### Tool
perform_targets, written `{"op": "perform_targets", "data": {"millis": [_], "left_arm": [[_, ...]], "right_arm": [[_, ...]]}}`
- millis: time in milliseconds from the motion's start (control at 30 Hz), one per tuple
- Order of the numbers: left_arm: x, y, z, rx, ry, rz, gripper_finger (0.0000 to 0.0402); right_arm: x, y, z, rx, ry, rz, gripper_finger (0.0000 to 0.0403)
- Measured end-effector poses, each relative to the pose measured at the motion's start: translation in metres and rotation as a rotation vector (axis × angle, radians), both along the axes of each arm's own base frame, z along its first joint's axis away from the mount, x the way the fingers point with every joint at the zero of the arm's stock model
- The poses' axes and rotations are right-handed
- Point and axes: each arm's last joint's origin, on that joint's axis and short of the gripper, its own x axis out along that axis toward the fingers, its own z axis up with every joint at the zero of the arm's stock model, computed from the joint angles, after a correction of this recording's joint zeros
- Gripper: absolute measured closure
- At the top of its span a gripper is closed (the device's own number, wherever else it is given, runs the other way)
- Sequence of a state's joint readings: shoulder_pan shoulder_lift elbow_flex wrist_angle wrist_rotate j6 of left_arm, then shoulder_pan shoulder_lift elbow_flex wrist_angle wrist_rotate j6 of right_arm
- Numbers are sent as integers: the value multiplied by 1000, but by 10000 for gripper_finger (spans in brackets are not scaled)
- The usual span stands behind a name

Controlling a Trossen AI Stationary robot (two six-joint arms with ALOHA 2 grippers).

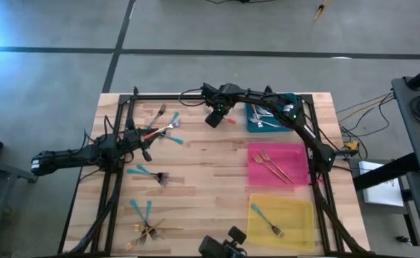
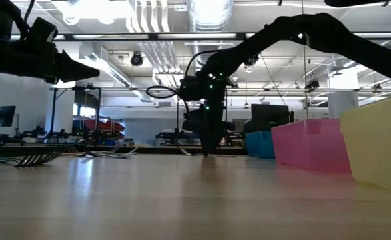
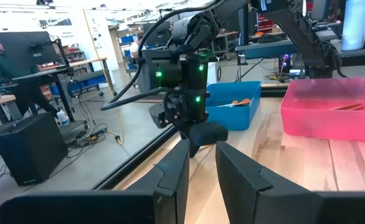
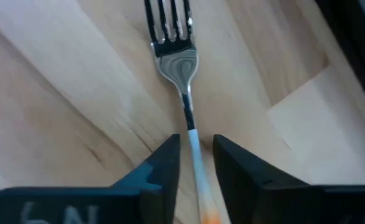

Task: Sort silverware by color (type)
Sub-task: Put the orange fork into the blue bin

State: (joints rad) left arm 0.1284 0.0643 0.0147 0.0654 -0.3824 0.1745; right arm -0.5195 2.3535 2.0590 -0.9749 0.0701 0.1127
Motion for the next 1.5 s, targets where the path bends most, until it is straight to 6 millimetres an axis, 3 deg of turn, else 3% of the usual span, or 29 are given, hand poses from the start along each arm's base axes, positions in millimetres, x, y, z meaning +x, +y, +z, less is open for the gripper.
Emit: {"op": "perform_targets", "data": {"millis": [167, 400, 467, 633, 800, 900, 1033, 1267, 1500], "left_arm": [[0, 0, 0, 0, 0, 0, 337], [0, 0, 0, 0, 0, 0, 337], [0, 0, 0, 0, 0, 0, 337], [0, 0, 0, 0, 0, 0, 337], [0, 0, 0, 0, 0, 0, 337], [0, 0, 0, 0, 0, 0, 337], [0, 0, 0, 0, 0, 0, 337], [0, 0, 0, 0, 0, 0, 337], [0, 0, 0, 0, 0, 0, 337]], "right_arm": [[0, 1, 0, 45, -22, 12, 384], [-2, 6, 15, 63, -34, 21, 392], [-3, 9, 30, 52, -63, 30, 392], [-20, 26, 103, -3, -144, 83, 393], [-46, 53, 154, -32, -132, 183, 393], [-73, 66, 177, -33, -106, 211, 393], [-105, 76, 177, -62, -34, 204, 393], [-164, 81, 148, -92, -17, 164, 393], [-201, 83, 125, -126, -69, 84, 391]]}}
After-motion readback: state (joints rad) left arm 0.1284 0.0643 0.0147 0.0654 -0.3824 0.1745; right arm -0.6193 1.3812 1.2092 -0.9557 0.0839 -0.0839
